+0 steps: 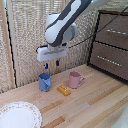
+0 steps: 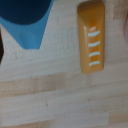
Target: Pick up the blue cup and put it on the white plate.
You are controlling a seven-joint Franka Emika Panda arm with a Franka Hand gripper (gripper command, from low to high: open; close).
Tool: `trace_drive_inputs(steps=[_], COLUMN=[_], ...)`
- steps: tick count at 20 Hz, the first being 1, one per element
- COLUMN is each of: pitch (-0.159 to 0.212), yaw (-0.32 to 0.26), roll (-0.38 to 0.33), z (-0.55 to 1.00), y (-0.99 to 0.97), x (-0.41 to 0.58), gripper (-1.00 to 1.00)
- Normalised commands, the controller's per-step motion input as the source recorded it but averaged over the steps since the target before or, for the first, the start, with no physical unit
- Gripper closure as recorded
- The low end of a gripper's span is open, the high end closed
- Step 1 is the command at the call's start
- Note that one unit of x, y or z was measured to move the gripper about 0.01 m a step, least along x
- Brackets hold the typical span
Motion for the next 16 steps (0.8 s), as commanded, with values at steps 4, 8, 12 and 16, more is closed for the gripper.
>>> trace_drive_inputs(steps=[4, 8, 12, 16], pitch=[0.006, 0.000, 0.000, 0.011], yaw=[0.059, 0.061, 0.050, 0.050], roll=[-0.058, -0.071, -0.074, -0.006], z=[-0.28, -0.27, -0.36, -0.33], y=[0.04, 0.09, 0.09, 0.00], x=[0.309, 0.246, 0.170, 0.174], gripper=[-1.00, -1.00, -1.00, -1.00])
